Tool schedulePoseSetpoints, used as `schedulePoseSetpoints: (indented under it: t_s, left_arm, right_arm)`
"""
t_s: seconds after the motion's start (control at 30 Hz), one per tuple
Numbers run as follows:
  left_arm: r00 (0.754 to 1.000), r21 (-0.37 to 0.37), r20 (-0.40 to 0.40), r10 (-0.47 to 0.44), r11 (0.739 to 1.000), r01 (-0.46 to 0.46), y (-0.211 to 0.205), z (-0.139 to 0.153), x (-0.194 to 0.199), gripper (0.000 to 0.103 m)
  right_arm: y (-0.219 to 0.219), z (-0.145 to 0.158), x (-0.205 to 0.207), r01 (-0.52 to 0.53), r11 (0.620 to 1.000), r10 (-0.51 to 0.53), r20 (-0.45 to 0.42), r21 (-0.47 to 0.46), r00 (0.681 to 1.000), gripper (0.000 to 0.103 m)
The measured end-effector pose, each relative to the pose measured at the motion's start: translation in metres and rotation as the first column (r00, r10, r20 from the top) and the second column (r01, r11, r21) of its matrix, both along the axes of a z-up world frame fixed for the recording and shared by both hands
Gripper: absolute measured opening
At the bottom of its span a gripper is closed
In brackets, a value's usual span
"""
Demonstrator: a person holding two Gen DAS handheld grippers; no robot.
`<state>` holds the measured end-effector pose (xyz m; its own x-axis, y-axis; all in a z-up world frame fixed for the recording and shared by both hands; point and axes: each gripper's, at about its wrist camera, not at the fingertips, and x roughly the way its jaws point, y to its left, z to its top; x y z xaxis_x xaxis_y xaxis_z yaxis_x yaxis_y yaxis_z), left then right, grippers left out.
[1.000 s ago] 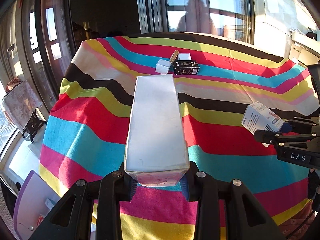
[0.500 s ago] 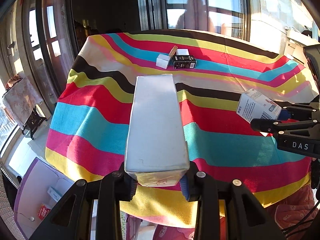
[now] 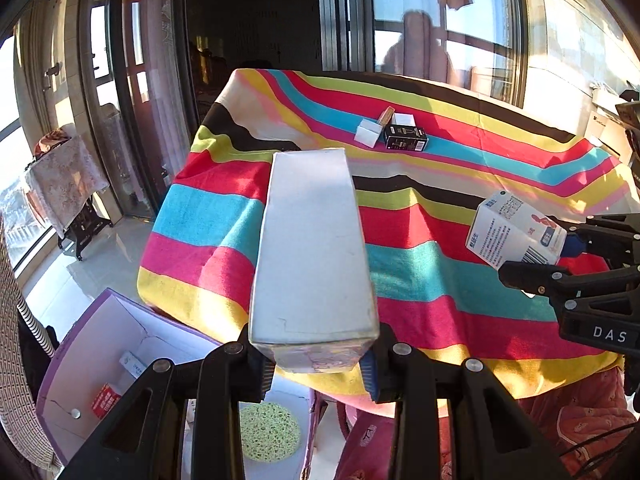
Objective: Organize objects
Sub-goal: 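Carry the pink-stained box and white medicine box over the storage box, then open both grippers to drop the two boxes into the storage box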
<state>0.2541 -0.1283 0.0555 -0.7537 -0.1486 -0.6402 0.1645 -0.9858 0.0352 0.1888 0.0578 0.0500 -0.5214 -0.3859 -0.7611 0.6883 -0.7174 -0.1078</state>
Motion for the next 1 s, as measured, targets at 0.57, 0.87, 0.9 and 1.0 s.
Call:
schedulePoseSetpoints:
  t_s: [0.57,0.87,0.9,1.0]
  left_arm:
    - [0.939,0.119,0.11,0.327,0.933,-0.339,-0.099,-0.041,0.067,0.036]
    - [0.806,0.115,0.137,0.575,0.799,-0.59,-0.152,-0.052,0.104,0.04]
    - [0.791,0.112,0.136,0.597,0.784,-0.611,-0.155,-0.051,0.105,0.049]
    - [0.766,0.113,0.085,0.637,0.758,-0.643,-0.156,-0.041,0.108,0.073]
  right_arm:
    - [-0.105,-0.016,0.062,-0.33,0.94,0.329,0.03,0.085,0.944,0.045]
    - [-0.171,-0.034,0.123,-0.582,0.804,0.584,0.025,0.12,0.812,0.045]
    - [-0.175,-0.035,0.126,-0.594,0.795,0.596,0.026,0.119,0.803,0.046]
    - [-0.18,-0.039,0.125,-0.587,0.796,0.591,0.016,0.148,0.806,0.064]
